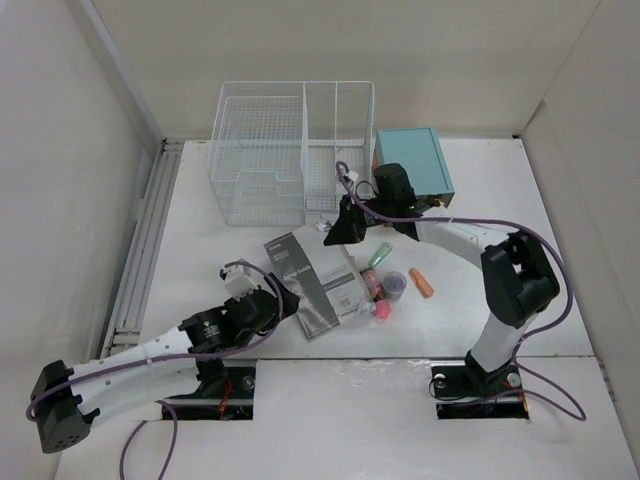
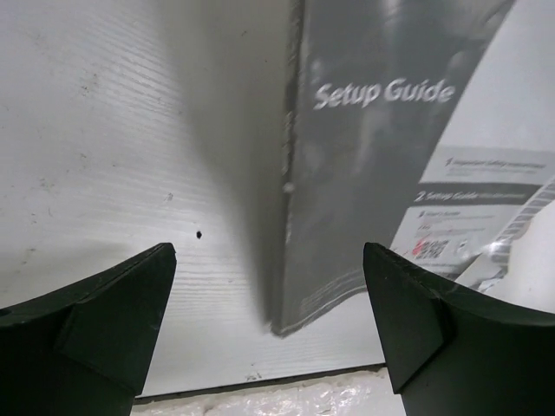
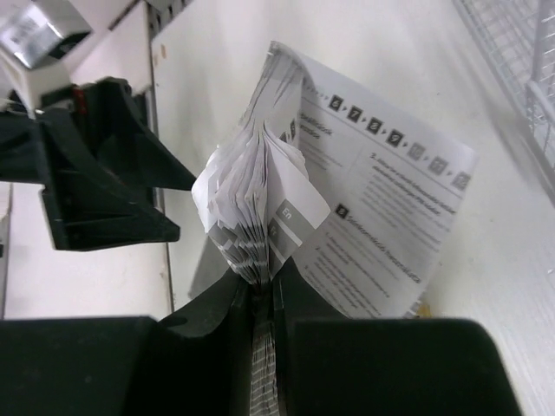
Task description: Organize the desk
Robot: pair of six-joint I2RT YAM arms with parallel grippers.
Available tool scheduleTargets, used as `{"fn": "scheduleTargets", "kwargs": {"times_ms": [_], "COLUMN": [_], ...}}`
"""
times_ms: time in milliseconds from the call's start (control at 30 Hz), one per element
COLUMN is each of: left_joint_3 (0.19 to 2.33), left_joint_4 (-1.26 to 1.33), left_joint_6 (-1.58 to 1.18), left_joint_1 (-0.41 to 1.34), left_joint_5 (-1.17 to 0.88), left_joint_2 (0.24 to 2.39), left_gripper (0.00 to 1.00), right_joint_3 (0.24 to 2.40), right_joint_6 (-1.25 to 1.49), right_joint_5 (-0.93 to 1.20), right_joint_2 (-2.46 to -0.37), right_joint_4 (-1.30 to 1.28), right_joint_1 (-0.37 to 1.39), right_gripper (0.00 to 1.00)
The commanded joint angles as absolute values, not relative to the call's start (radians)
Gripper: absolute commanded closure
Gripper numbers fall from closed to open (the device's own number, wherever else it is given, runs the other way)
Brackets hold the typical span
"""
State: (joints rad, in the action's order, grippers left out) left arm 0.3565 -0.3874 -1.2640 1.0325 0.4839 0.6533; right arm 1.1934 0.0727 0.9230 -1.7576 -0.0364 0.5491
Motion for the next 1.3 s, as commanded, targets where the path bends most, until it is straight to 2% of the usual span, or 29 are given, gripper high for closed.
{"fn": "scheduleTargets", "kwargs": {"times_ms": [0, 267, 633, 733, 900, 933, 1033, 1067, 1167, 1200, 1267], "left_joint_3": [0.360, 0.328, 0.261, 0.223, 0.161, 0.137, 0.112, 0.100, 0.100, 0.100, 0.091], "left_joint_4": [-0.390, -0.141, 0.000, 0.096, 0.363, 0.409, 0.543, 0.586, 0.595, 0.595, 0.595], "left_joint_6": [-1.224, -1.131, -1.074, -1.036, -0.916, -0.895, -0.836, -0.812, -0.790, -0.779, -0.764], "left_joint_1": [1.037, 1.037, 0.985, 0.976, 0.966, 0.966, 0.956, 0.956, 0.956, 0.956, 0.956], "left_joint_5": [0.499, 0.499, 0.472, 0.453, 0.346, 0.324, 0.232, 0.188, 0.144, 0.134, 0.098], "left_joint_2": [0.664, 0.673, 0.713, 0.713, 0.704, 0.692, 0.657, 0.638, 0.623, 0.594, 0.563], "left_gripper": [0.12, 0.10, 0.07, 0.14, 0.37, 0.47, 0.64, 0.74, 0.96, 1.00, 1.00], "right_joint_3": [1.204, 1.204, 1.235, 1.235, 1.244, 1.253, 1.262, 1.262, 1.262, 1.262, 1.262], "right_joint_6": [0.115, 0.147, 0.078, 0.069, 0.034, 0.023, -0.008, -0.018, -0.029, -0.029, -0.029], "right_joint_5": [1.069, 1.276, 1.506, 1.569, 1.600, 1.600, 1.600, 1.600, 1.574, 1.574, 1.539], "right_joint_2": [-1.717, -1.796, -1.798, -1.816, -1.816, -1.816, -1.816, -1.816, -1.816, -1.816, -1.807], "right_joint_4": [0.047, 0.078, 0.078, 0.078, 0.052, 0.029, -0.006, -0.017, -0.026, -0.026, -0.026], "right_joint_1": [0.525, 0.525, 0.534, 0.543, 0.574, 0.574, 0.574, 0.574, 0.574, 0.574, 0.574], "right_gripper": [1.00, 1.00, 1.00, 1.00, 1.00, 1.00, 1.00, 1.00, 1.00, 1.00, 1.00]}}
